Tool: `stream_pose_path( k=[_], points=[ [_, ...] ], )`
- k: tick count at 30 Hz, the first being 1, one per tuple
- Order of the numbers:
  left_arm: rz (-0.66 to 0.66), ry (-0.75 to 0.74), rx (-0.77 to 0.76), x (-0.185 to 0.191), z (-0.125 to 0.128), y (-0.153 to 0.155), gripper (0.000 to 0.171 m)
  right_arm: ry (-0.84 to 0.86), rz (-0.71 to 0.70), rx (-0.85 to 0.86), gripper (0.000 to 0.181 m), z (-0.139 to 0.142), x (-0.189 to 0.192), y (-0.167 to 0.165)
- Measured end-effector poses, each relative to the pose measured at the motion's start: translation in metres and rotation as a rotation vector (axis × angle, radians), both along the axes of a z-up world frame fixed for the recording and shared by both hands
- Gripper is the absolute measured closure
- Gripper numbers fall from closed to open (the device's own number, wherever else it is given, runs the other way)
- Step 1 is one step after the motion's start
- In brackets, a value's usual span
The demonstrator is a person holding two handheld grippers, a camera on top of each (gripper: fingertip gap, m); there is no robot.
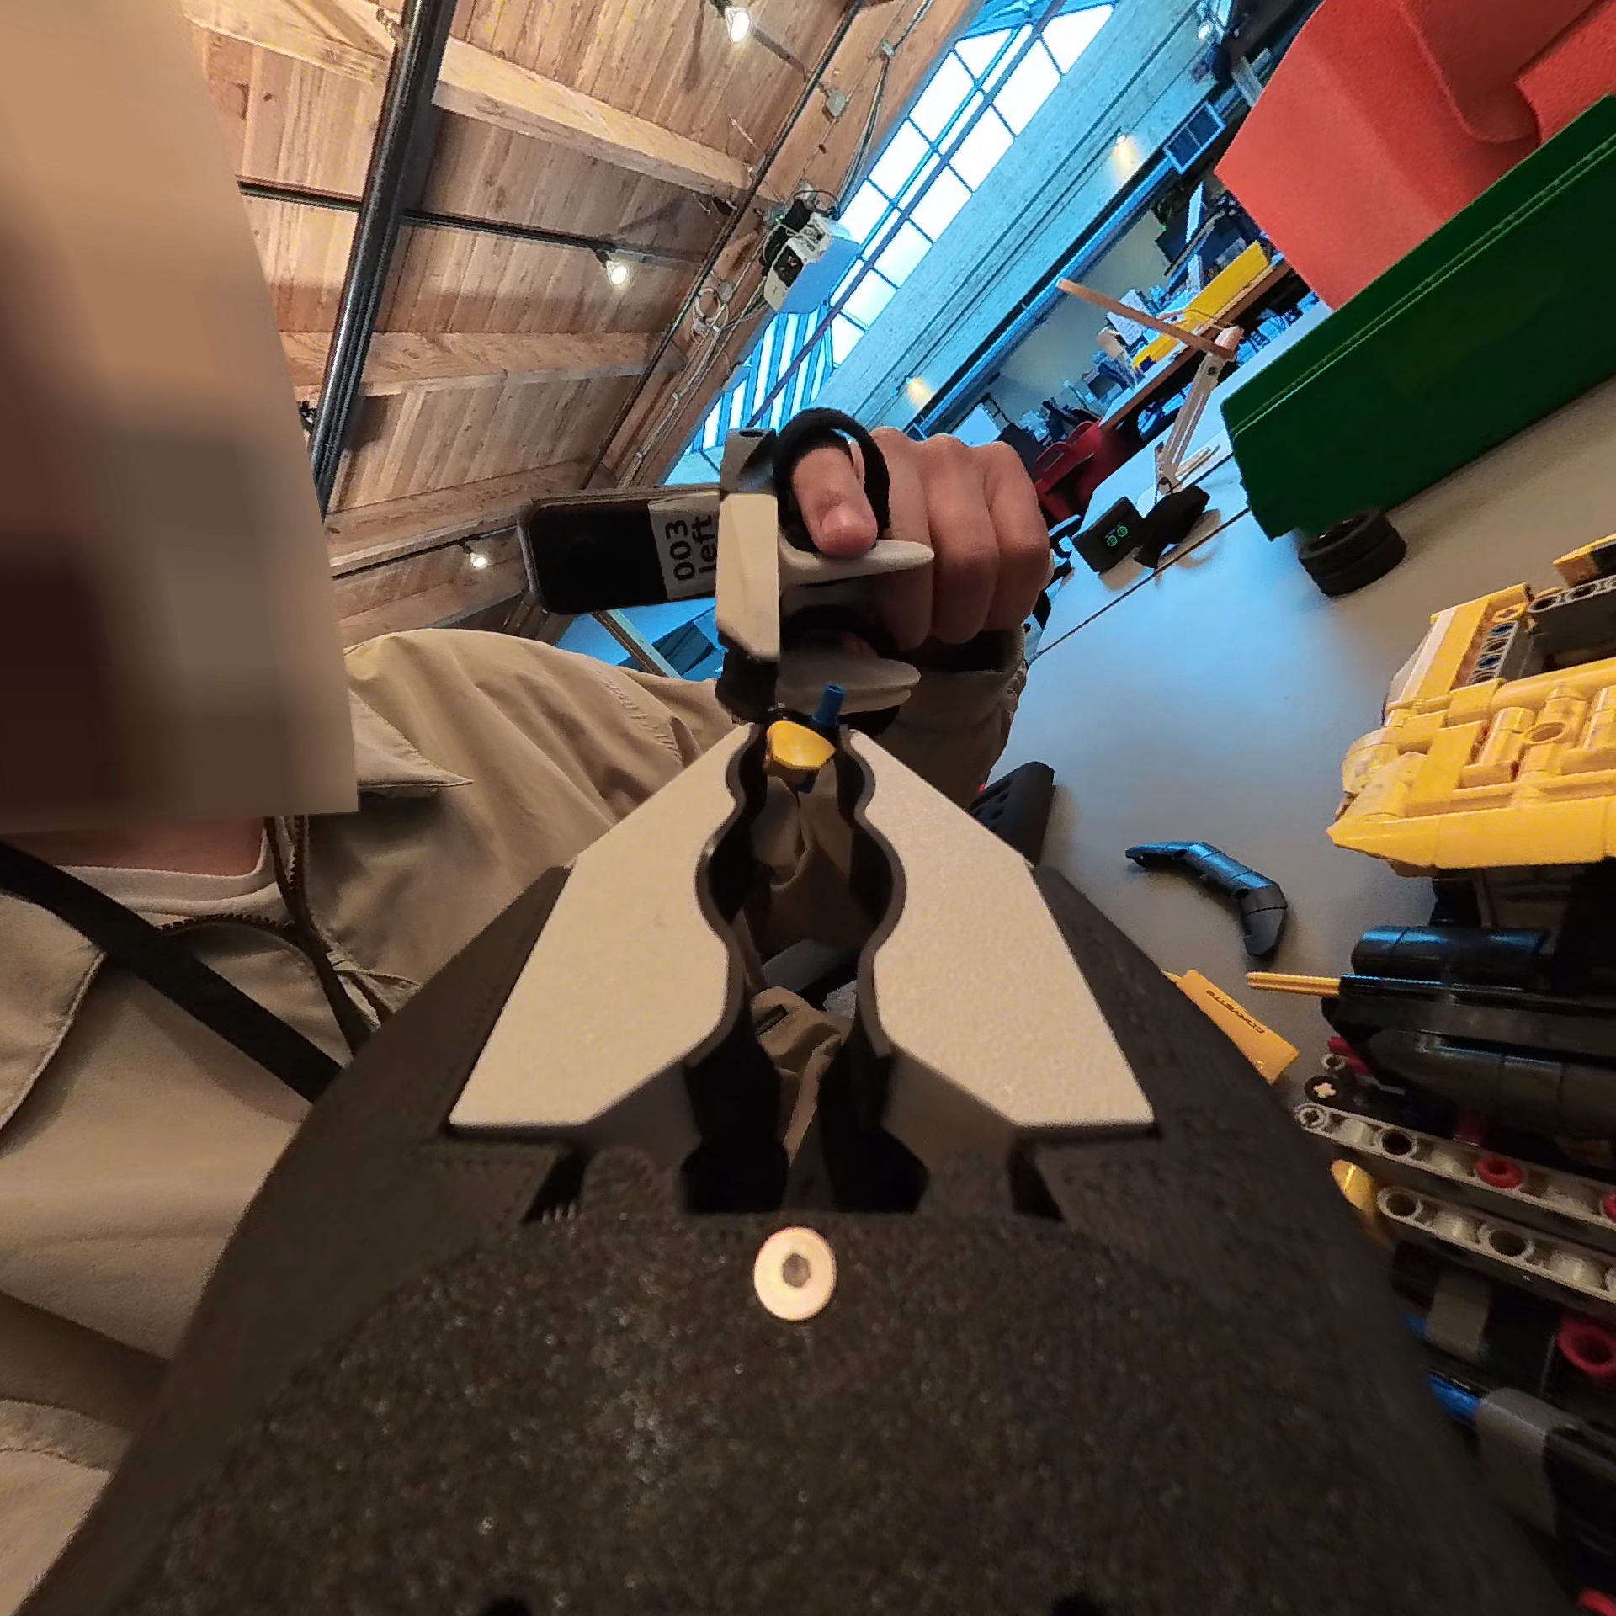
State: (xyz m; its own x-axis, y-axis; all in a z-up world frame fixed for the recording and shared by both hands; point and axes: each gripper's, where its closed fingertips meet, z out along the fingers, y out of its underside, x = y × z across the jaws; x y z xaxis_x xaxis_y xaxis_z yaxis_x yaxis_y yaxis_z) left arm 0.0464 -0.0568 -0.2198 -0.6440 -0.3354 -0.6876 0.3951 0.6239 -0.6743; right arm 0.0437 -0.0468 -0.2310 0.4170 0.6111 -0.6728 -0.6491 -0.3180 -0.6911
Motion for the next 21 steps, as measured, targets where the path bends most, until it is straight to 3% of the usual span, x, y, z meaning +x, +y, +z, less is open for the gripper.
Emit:
stream_pose_path(
  k=[16, 19, 21],
  points=[
    [0.031, -0.047, 0.046, 0.009, -0.009, -0.004, 0.168, 0.017, -0.044, 0.012, 0.167, 0.003, 0.007, 0.0],
    [0.038, -0.083, 0.017, 0.009, 0.0, -0.003, 0.169, 0.09, -0.038, 0.062, 0.156, 0.015, 0.012, -0.005],
    [0.049, -0.107, 0.031, 0.01, 0.001, -0.002, 0.169, 0.095, -0.032, 0.043, 0.166, 0.012, 0.014, -0.005]
  ],
)
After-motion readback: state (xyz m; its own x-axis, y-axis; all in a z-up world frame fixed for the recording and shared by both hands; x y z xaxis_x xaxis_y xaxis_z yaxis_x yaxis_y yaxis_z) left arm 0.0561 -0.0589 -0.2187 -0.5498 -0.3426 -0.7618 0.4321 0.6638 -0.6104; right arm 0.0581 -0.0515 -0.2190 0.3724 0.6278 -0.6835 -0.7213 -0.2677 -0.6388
